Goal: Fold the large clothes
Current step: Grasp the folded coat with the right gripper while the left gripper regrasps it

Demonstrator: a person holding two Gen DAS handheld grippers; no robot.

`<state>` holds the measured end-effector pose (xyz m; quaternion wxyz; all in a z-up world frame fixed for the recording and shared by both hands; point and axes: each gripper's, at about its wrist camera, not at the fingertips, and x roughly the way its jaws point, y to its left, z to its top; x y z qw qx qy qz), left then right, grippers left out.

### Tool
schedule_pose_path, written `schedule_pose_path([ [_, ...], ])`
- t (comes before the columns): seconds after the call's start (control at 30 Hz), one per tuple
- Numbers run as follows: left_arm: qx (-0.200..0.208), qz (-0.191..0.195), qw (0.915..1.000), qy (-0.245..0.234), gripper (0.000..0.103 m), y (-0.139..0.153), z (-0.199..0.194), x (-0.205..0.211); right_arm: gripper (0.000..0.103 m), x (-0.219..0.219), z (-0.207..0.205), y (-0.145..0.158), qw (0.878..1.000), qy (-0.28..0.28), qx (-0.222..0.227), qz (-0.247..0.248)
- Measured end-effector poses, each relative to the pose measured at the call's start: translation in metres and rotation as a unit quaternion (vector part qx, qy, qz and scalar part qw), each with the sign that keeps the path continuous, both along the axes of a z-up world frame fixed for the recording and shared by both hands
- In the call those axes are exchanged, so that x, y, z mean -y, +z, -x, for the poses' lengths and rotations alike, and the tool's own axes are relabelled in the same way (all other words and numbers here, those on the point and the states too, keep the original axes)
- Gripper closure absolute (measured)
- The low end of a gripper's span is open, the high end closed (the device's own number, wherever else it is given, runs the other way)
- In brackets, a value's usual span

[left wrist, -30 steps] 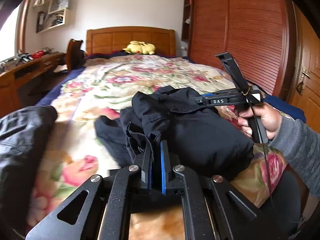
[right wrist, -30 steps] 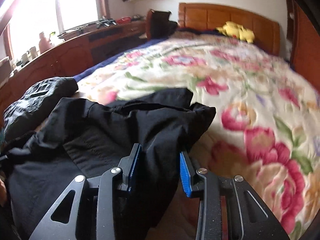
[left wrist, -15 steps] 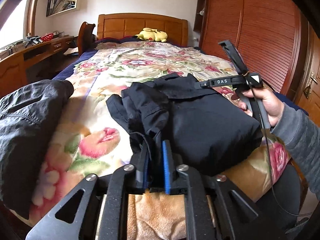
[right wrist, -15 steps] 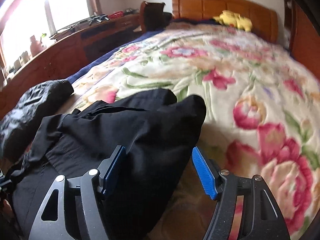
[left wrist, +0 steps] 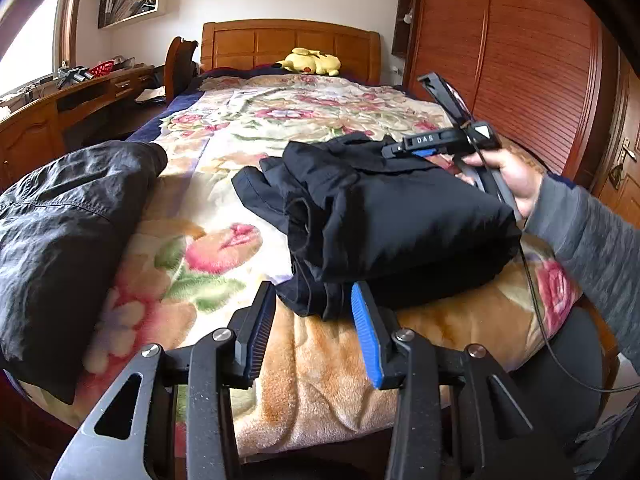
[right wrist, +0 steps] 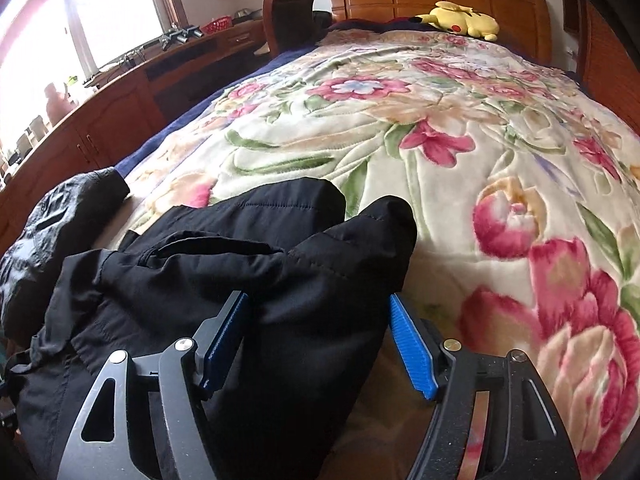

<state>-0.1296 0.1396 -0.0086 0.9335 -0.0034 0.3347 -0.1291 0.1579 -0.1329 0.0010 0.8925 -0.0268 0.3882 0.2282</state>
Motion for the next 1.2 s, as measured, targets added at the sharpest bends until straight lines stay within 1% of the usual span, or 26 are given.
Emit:
schedule_pose_path([
  [0.23, -0.019, -0.001, 0.9998, 0.004, 0.063, -0.013, -0.013, 0.002, 0.03, -0.001, -0.003, -0.002, 1.0, 0.002, -0.005, 0.009],
  [0.3, -0.02, 0.001, 0.9998, 0.003, 0.063, -0.014, -0.015, 0.003, 0.029, -0.001, -0.005, -0.004, 1.0, 0.001, -0.008, 0.007],
  [0.43, -0.02, 0.003, 0.9998, 0.003, 0.063, -0.014, -0.02, 0.003, 0.022, 0.003, -0.008, -0.009, 1.0, -0.003, -0.015, 0.001],
  [0.6, -0.022, 0.007, 0.9997, 0.0, 0.063, -0.016, -0.023, 0.003, 0.02, 0.009, -0.019, -0.019, 0.999, 0.003, -0.045, -0.028],
  [0.73, -0.024, 0.027, 0.9993, -0.005, 0.063, -0.019, -0.027, 0.002, 0.02, 0.015, -0.027, -0.029, 0.995, 0.012, -0.074, -0.068],
  [0.83, -0.022, 0.039, 0.9989, -0.013, 0.063, -0.019, -0.028, 0.003, 0.02, 0.015, -0.029, -0.033, 0.994, 0.014, -0.074, -0.076],
  [0.93, -0.023, 0.037, 0.9989, -0.015, 0.063, -0.02, -0.028, 0.005, 0.025, 0.013, -0.03, -0.034, 0.995, 0.016, -0.07, -0.075],
  [1.1, -0.029, 0.034, 0.9989, -0.014, 0.064, -0.025, -0.028, 0.008, 0.035, 0.009, -0.027, -0.033, 0.995, 0.022, -0.065, -0.071],
  [1.13, -0.031, 0.034, 0.9988, -0.016, 0.065, -0.026, -0.028, 0.009, 0.039, 0.009, -0.026, -0.032, 0.995, 0.023, -0.062, -0.071],
  [1.2, -0.032, 0.034, 0.9987, -0.021, 0.071, -0.028, -0.03, 0.01, 0.048, 0.009, -0.022, -0.03, 0.996, 0.024, -0.056, -0.072],
])
